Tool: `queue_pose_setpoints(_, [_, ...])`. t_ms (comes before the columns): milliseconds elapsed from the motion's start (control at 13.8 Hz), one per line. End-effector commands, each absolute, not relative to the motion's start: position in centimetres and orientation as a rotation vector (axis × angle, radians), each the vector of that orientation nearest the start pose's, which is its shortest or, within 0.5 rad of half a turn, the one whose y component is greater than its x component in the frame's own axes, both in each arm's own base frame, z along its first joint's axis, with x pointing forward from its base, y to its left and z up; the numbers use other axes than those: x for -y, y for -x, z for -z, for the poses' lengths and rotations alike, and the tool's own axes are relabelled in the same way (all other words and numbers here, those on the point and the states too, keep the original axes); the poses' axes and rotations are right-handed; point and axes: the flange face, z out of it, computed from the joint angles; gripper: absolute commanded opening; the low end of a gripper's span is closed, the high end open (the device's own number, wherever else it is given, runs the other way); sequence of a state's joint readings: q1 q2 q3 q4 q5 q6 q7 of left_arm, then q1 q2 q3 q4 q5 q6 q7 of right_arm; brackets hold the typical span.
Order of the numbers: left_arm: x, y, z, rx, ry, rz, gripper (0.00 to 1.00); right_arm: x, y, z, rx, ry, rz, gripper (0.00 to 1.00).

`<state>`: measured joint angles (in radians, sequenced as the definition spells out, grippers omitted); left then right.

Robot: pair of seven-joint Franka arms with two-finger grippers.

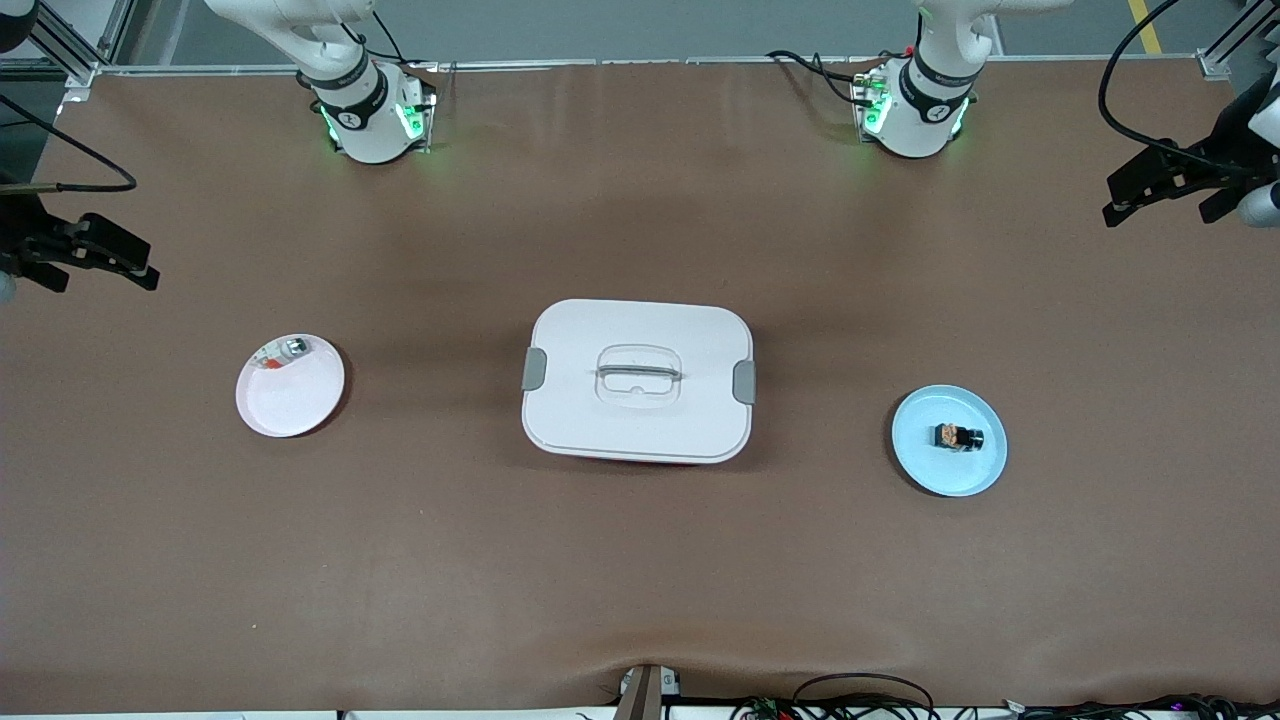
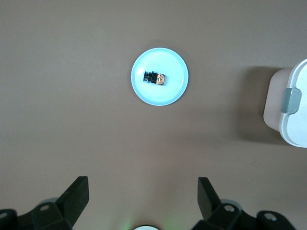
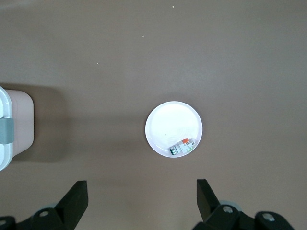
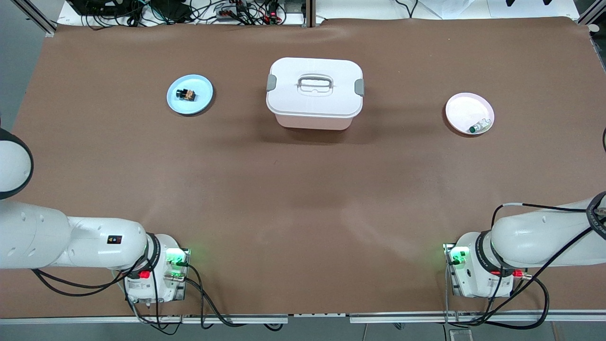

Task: Transfer orange switch to right arm and place
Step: 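Move the left gripper over the black-and-orange switch on the blue plate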

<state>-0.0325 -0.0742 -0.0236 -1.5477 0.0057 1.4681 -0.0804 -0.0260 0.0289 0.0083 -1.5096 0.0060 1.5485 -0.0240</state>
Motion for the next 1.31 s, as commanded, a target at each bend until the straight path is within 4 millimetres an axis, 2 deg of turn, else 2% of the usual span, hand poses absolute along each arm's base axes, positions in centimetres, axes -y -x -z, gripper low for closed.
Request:
queue_pose_setpoints(0, [3.0, -52.0, -67.1, 0.029, 3.128, -0.011, 1.00, 1.2, -56.5, -64.0, 0.019, 3.150, 0.024, 1.00])
queue_pose_setpoints(218, [3.1, -52.3, -66.7, 0.024, 3.128, -0.018, 1.00, 1.3, -56.7, -63.6, 0.019, 3.150, 0.014, 1.00])
queue_pose_setpoints(508, [3.1, -54.5, -64.3, 0.023, 3.126, -0.070, 1.00, 1.3, -56.7, -63.6, 0.019, 3.150, 0.014, 1.00])
queue_pose_setpoints(871, [3.1, -58.0, -57.0, -0.070, 3.047, -0.075, 1.00, 1.3, -56.7, -63.8, 0.019, 3.150, 0.019, 1.00])
queue_pose_setpoints(1017, [3.0, -59.6, -53.4, -0.082, 3.046, -0.070, 1.00, 1.3, -56.7, -63.9, 0.019, 3.150, 0.024, 1.00])
queue_pose_setpoints(1234, [3.3, -61.1, -46.9, -0.130, 3.054, 0.005, 1.00, 1.3, -56.7, -63.9, 0.019, 3.150, 0.024, 1.00])
